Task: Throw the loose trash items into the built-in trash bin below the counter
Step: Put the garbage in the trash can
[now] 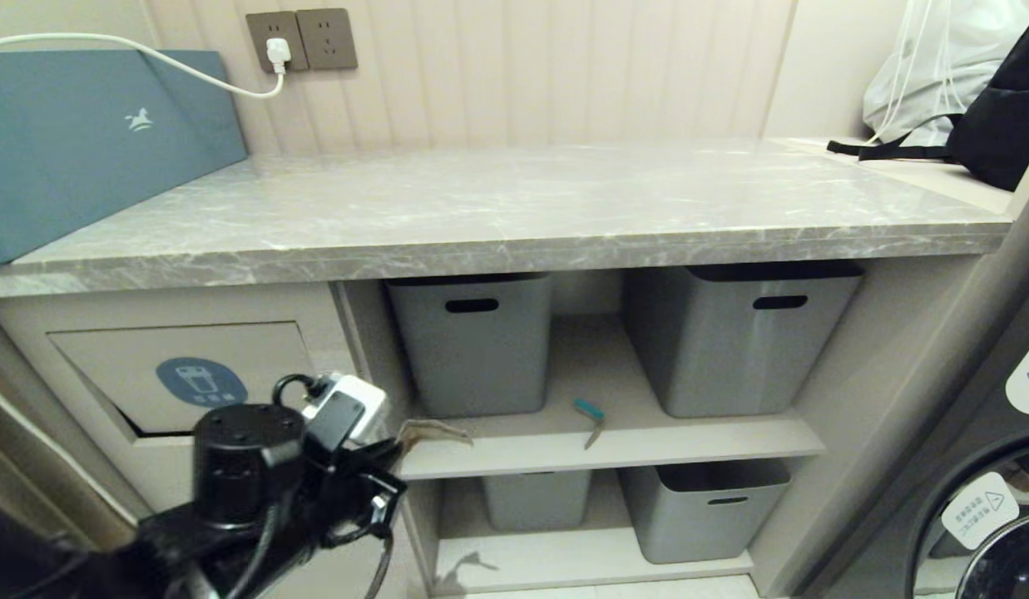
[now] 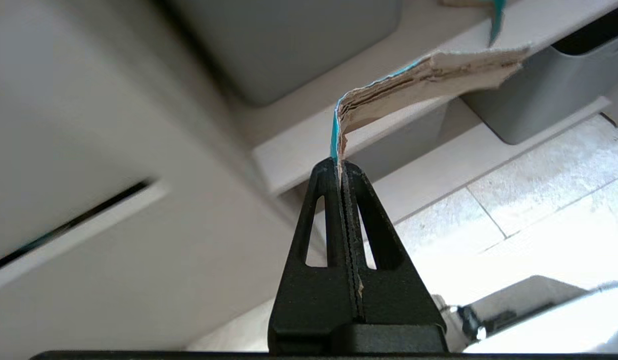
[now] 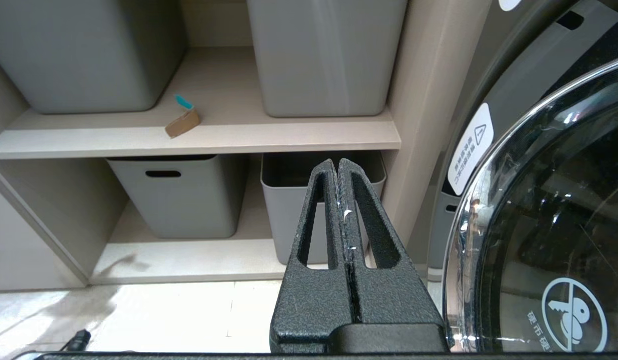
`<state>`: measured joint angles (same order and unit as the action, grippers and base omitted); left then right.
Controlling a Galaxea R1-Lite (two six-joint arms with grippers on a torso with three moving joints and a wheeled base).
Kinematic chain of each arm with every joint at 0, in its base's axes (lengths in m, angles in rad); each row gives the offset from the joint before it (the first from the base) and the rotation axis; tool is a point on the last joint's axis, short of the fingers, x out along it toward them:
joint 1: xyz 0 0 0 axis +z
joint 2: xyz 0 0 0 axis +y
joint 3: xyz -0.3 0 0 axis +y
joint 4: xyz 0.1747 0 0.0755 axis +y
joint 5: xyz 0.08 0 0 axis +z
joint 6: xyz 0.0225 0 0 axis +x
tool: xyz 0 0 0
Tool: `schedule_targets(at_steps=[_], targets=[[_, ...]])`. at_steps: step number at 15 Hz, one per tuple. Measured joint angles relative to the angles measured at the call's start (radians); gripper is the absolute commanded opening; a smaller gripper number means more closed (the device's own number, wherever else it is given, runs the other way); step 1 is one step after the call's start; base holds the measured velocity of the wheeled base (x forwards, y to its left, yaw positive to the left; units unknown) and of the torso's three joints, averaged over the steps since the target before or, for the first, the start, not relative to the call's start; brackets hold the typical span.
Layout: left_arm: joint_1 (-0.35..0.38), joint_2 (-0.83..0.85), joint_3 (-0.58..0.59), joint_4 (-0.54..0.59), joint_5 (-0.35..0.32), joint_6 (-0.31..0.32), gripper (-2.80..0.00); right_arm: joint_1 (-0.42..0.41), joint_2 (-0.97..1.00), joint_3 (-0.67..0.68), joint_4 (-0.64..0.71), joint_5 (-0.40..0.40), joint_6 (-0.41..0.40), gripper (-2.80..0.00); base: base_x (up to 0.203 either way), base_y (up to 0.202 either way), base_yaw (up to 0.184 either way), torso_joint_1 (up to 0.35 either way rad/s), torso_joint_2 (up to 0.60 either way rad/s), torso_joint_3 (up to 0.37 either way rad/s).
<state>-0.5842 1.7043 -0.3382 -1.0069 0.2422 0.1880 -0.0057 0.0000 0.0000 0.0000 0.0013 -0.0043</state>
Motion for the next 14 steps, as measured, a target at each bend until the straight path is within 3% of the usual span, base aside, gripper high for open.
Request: schedule_targets(at_steps=[2, 4, 6, 10, 12, 14], targets=[[0.032, -0.138, 0.123, -0.022, 0.004, 0.012, -2.8, 0.0, 0.0, 0.0, 0.0, 0.0, 0.0, -2.8, 0.0, 0.0, 0.0, 0.0, 0.0, 0.0], [0.114, -0.238, 0.183, -0.033, 0.006, 0.017, -2.8, 0.0, 0.0, 0.0, 0.0, 0.0, 0.0, -2.8, 0.0, 0.0, 0.0, 0.0, 0.0, 0.0], [0.234, -0.296, 0.204, -0.041, 0.007, 0.018, -2.8, 0.0, 0.0, 0.0, 0.0, 0.0, 0.0, -2.8, 0.0, 0.0, 0.0, 0.0, 0.0, 0.0], [0.542, -0.333, 0.239, -0.038, 0.007, 0.011, -2.8, 0.0, 0.0, 0.0, 0.0, 0.0, 0.0, -2.8, 0.0, 0.0, 0.0, 0.0, 0.0, 0.0], [0.602, -0.309, 0.27, -0.036, 0.003, -0.006, -2.8, 0.0, 0.0, 0.0, 0.0, 0.0, 0.0, -2.8, 0.0, 0.0, 0.0, 0.0, 0.0, 0.0], [0.617, -0.265, 0.272, -0.04, 0.0, -0.044, -2.8, 0.0, 0.0, 0.0, 0.0, 0.0, 0.0, -2.8, 0.0, 0.0, 0.0, 0.0, 0.0, 0.0]])
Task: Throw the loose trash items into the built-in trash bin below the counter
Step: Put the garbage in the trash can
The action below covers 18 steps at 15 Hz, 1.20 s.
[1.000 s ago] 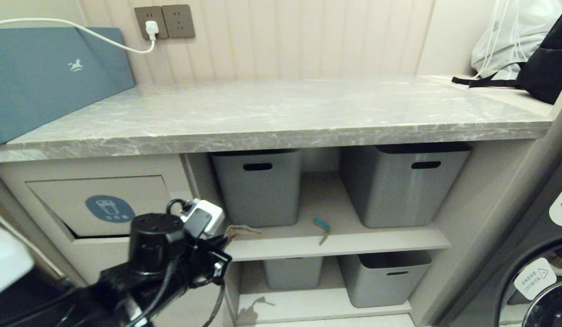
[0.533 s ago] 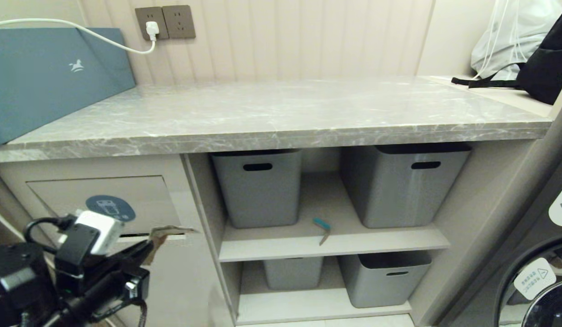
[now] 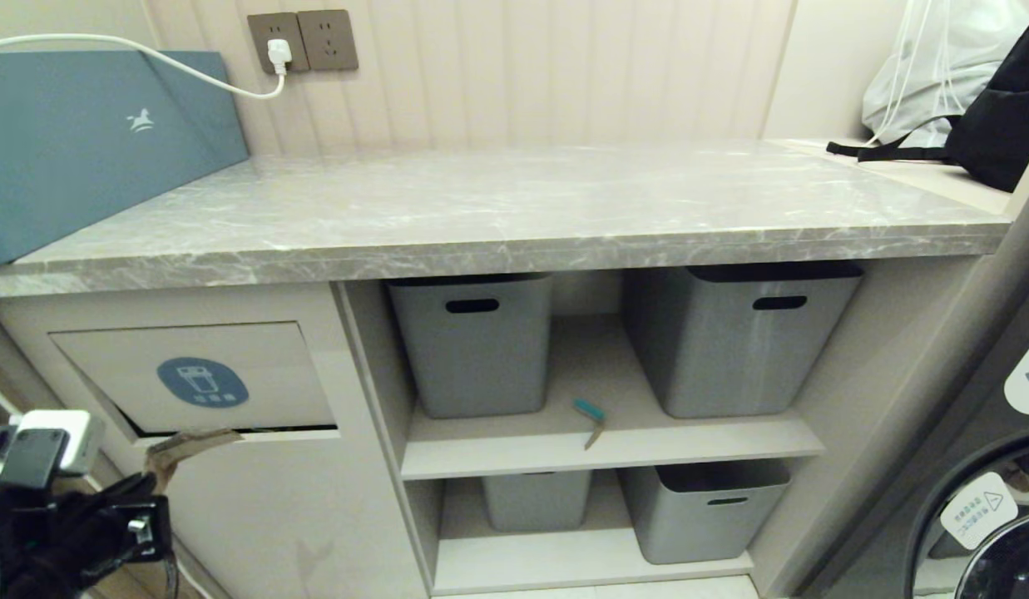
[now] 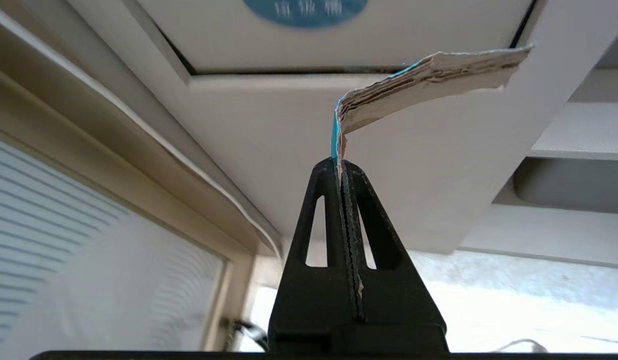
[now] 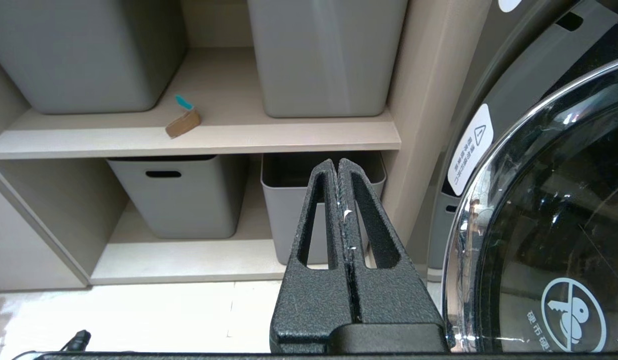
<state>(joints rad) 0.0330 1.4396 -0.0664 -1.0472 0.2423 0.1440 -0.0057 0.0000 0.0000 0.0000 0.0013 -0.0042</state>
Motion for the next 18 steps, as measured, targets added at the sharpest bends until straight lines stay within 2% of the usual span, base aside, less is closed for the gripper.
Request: schedule_targets(at_steps=[6, 15, 18], targets=[[0.015, 0.213, -0.166, -0.003, -0.001, -0.078, -2.8, 0.0, 0.0, 0.0, 0.0, 0.0, 0.0, -2.8, 0.0, 0.0, 0.0, 0.0, 0.0, 0.0], [0.023, 0.497, -0.418, -0.003, -0.018, -0.113, -2.8, 0.0, 0.0, 0.0, 0.0, 0.0, 0.0, -2.8, 0.0, 0.0, 0.0, 0.0, 0.0, 0.0], [0.024, 0.574, -0.433, -0.075, -0.027, -0.113, -2.8, 0.0, 0.0, 0.0, 0.0, 0.0, 0.0, -2.8, 0.0, 0.0, 0.0, 0.0, 0.0, 0.0]])
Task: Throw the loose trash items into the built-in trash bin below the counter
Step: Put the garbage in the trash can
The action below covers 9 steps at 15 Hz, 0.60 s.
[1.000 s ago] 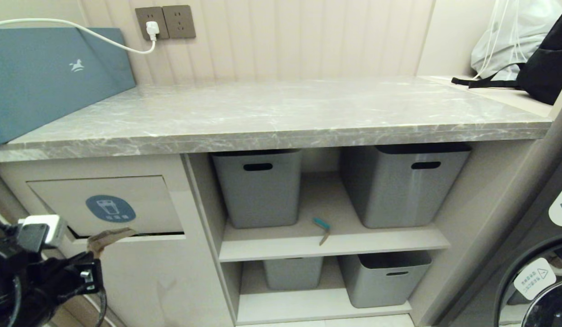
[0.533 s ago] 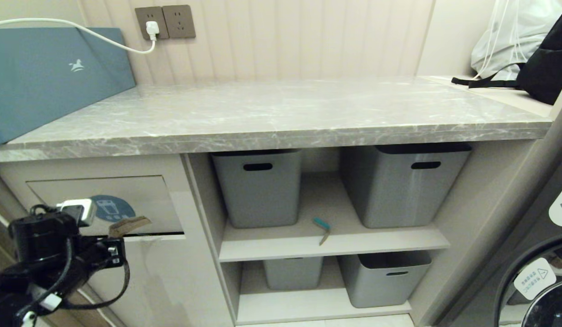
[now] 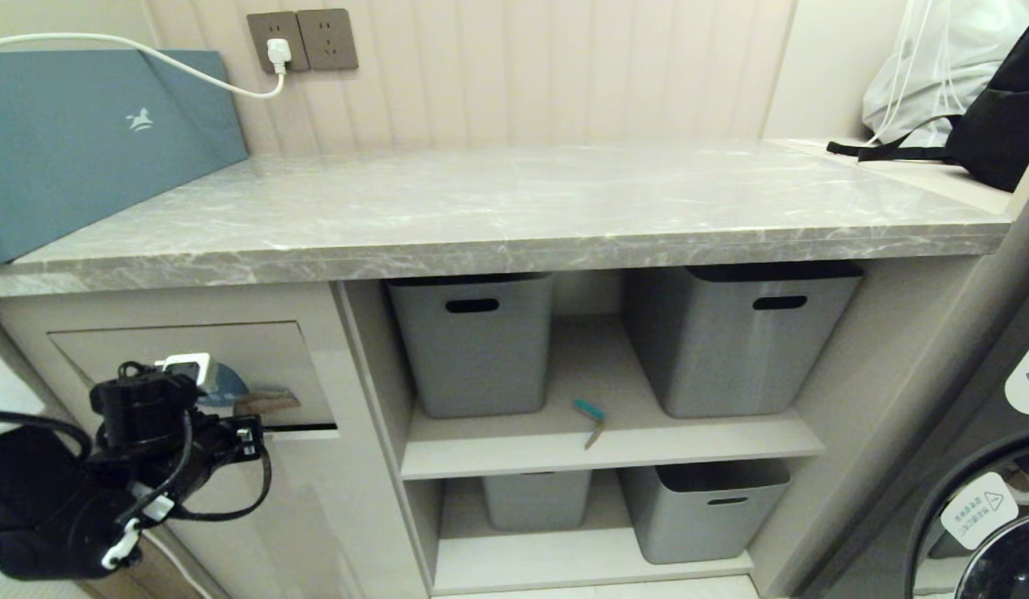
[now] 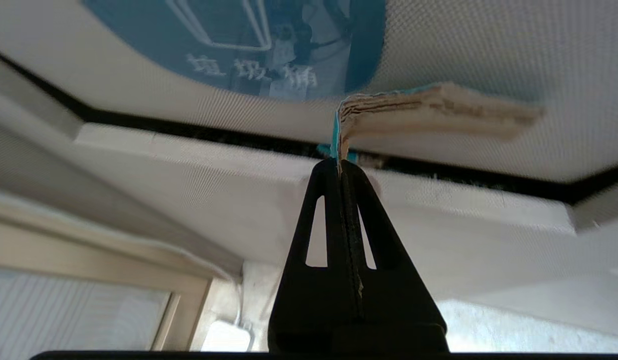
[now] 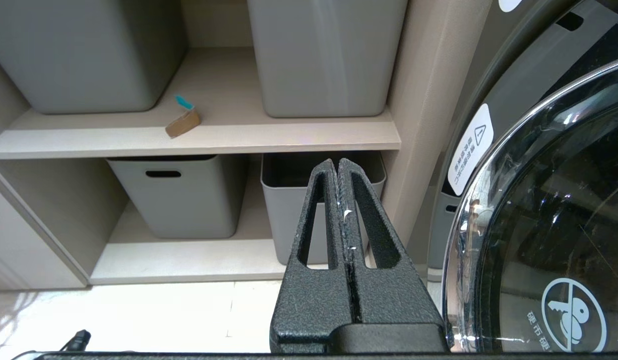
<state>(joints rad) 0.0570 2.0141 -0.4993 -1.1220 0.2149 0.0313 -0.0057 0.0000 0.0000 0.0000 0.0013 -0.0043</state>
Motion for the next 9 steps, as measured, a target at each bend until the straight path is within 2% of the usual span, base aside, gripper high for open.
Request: schedule_targets(at_steps=[5, 9], targets=[[0.005, 0.115, -0.029, -0.194, -0.053, 0.004, -2.8, 0.0, 0.0, 0.0, 0.0, 0.0, 0.0, -2.8, 0.0, 0.0, 0.0, 0.0, 0.0, 0.0], [0.014, 0.198, -0.06, -0.325, -0.078, 0.038, -2.8, 0.0, 0.0, 0.0, 0.0, 0.0, 0.0, -2.8, 0.0, 0.0, 0.0, 0.0, 0.0, 0.0]])
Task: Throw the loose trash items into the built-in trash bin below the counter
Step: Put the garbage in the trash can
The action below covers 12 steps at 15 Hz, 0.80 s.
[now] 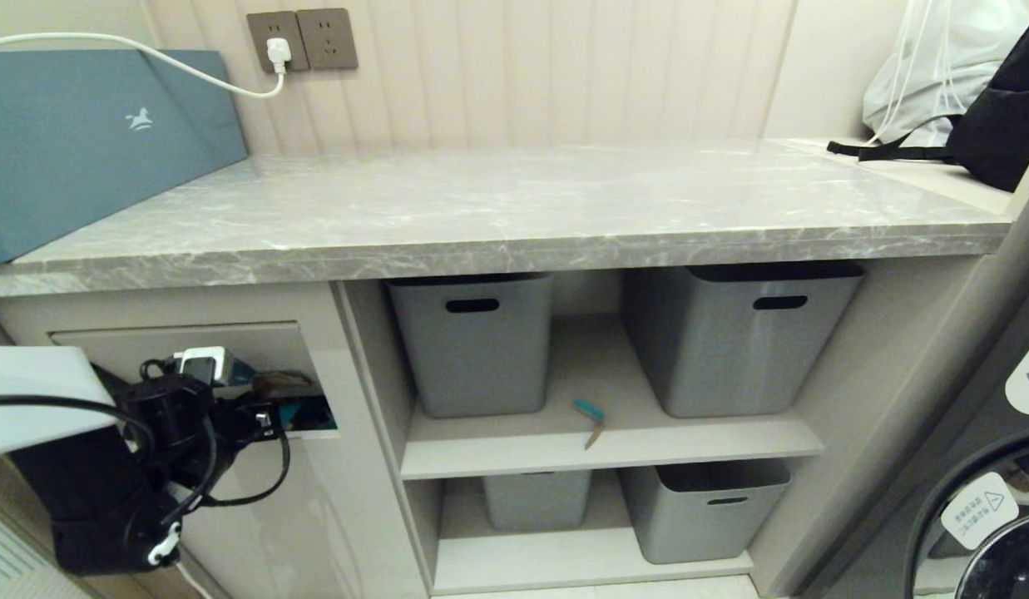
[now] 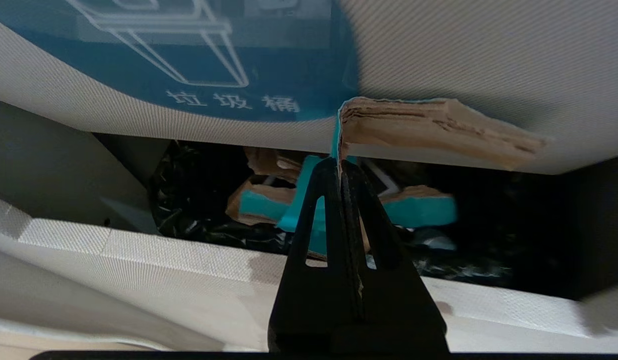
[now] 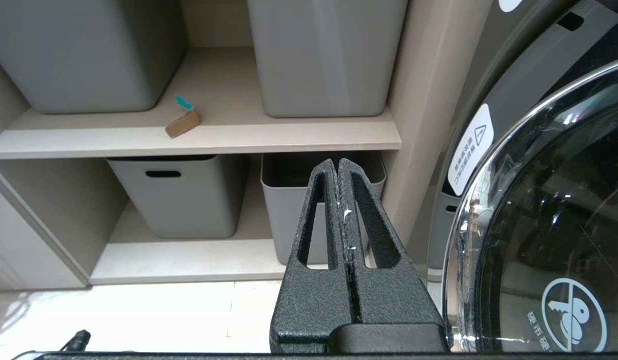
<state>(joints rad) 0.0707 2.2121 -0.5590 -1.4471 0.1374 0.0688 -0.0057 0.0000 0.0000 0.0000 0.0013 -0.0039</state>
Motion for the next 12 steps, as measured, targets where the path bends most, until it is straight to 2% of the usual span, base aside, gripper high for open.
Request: schedule_targets(at_steps=[7, 12], targets=[[0.028, 0.122, -0.141, -0.003, -0.001, 0.017, -2.8, 0.0, 0.0, 0.0, 0.0, 0.0, 0.0, -2.8, 0.0, 0.0, 0.0, 0.0, 0.0, 0.0], [0.03, 0.161, -0.184, -0.001, -0.002, 0.017, -2.8, 0.0, 0.0, 0.0, 0.0, 0.0, 0.0, -2.8, 0.0, 0.0, 0.0, 0.0, 0.0, 0.0]])
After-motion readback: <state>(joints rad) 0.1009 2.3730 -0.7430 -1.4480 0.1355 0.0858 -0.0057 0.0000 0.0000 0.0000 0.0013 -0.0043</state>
